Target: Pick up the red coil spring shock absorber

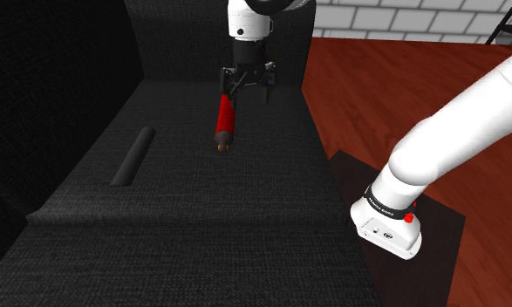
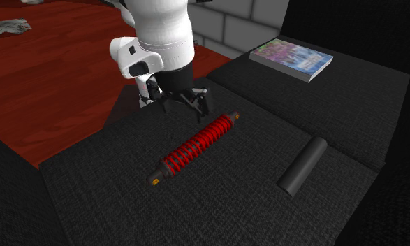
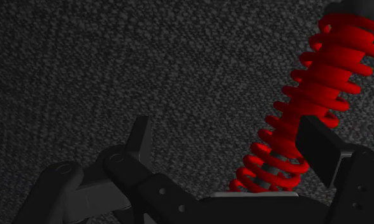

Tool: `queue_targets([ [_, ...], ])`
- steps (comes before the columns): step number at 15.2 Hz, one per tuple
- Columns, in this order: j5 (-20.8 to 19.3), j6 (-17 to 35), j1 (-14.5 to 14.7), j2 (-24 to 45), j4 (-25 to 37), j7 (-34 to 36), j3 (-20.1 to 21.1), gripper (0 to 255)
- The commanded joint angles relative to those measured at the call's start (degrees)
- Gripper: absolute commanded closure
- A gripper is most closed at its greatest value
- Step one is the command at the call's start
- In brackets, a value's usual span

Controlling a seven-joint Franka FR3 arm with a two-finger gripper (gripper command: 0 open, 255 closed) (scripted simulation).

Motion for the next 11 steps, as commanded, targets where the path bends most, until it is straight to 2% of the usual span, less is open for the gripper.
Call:
queue_targets([
  [1,-1.9,1.6,-0.8,4.6,3.5,5.8,2.1,0],
  [4,-6.0,3.0,-1.4,12.0,9.7,14.5,4.7,0],
  [11,-6.4,7.6,-1.1,13.0,6.0,14.7,4.8,0],
])
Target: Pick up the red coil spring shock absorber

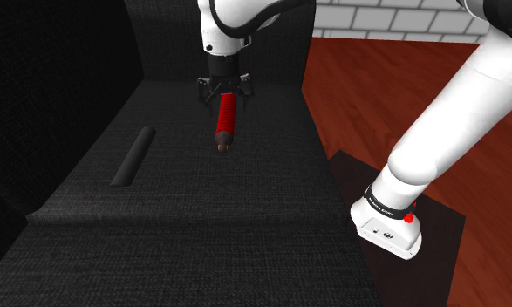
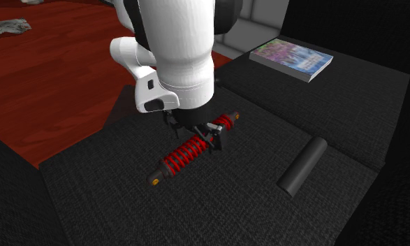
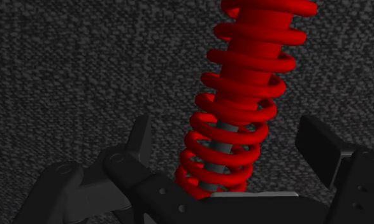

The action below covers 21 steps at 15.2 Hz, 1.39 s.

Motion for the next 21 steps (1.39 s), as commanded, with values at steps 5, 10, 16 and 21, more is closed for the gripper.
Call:
queue_targets([
  [5,-0.1,1.9,0.1,0.4,-1.5,0.1,0.1,255],
  [10,-0.1,1.9,0.1,0.4,-1.5,0.1,0.1,255],
  [16,0.0,-0.3,0.0,0.0,0.3,0.0,0.0,255],
  [21,0.2,-4.1,-0.1,-0.7,3.5,0.0,-0.2,255],
])
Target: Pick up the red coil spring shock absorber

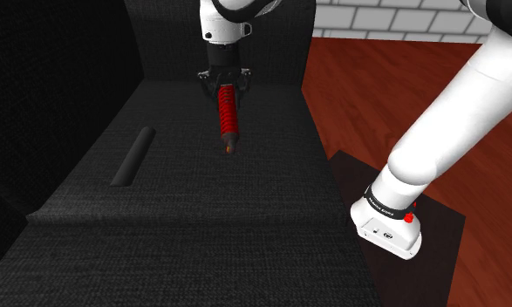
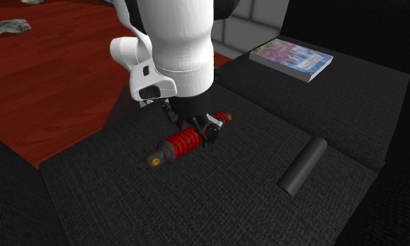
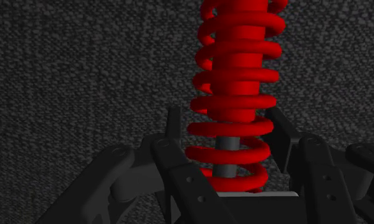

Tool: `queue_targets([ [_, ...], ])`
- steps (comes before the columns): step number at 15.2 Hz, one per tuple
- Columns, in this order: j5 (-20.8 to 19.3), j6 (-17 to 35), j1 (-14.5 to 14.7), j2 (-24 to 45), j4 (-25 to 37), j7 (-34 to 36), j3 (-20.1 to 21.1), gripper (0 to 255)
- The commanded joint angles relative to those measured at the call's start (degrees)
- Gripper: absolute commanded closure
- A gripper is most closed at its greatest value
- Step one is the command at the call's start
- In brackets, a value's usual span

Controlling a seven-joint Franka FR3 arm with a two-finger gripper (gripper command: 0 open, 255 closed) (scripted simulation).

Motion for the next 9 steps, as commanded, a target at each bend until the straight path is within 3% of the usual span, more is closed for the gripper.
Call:
queue_targets([
  [1,0.0,-1.4,0.0,-0.1,1.3,0.2,0.0,255],
  [9,0.0,-6.1,-0.1,-0.3,5.8,0.4,-0.2,255],
])
